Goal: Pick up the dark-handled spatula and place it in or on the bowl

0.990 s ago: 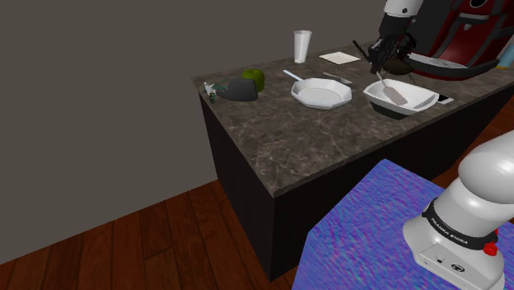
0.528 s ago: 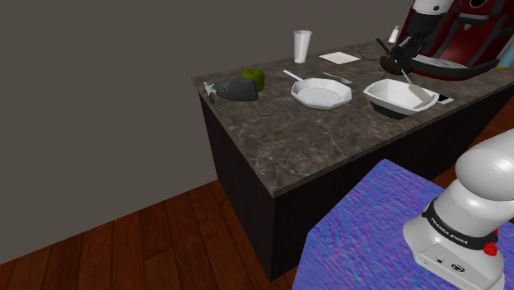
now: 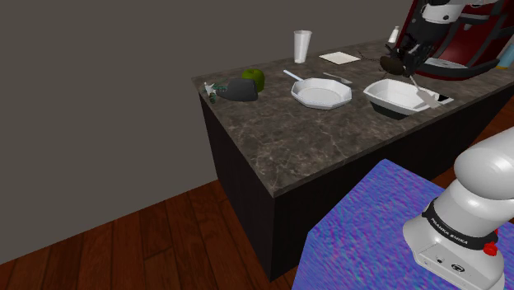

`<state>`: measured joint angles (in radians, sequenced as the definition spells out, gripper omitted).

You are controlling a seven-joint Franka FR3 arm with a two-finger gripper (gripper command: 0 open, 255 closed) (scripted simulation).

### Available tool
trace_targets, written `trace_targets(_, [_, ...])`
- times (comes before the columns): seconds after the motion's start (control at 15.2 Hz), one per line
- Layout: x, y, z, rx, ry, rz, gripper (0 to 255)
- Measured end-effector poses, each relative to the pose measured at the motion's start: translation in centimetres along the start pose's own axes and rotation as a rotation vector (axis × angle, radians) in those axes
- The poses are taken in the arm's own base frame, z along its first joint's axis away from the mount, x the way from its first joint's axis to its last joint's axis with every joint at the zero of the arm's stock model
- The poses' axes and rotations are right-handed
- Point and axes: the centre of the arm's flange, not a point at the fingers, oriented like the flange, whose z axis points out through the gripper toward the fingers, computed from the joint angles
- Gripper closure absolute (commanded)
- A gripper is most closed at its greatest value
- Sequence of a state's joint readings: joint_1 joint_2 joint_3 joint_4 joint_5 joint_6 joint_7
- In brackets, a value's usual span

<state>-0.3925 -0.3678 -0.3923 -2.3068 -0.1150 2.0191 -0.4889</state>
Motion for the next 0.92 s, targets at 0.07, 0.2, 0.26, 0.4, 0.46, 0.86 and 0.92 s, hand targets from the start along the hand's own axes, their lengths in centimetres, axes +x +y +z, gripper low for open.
trace_targets(0.07, [0.0, 0.0, 0.6, 0.0, 0.0, 0.0, 255])
trace_targets(0.2, [-0.1, -0.1, 1.7, 0.0, 0.0, 0.0, 255])
trace_targets(0.26, [-0.2, 0.0, 2.2, 0.0, 0.0, 0.0, 255])
trace_targets(0.4, [-0.2, -0.1, 3.3, 0.0, 0.0, 0.0, 255])
trace_targets(0.46, [-0.2, -0.1, 3.8, 0.0, 0.0, 0.0, 255])
trace_targets(0.86, [-0.4, 0.0, 5.8, 0.0, 0.0, 0.0, 255])
trace_targets(0.92, [-0.4, 0.0, 5.8, 0.0, 0.0, 0.0, 255])
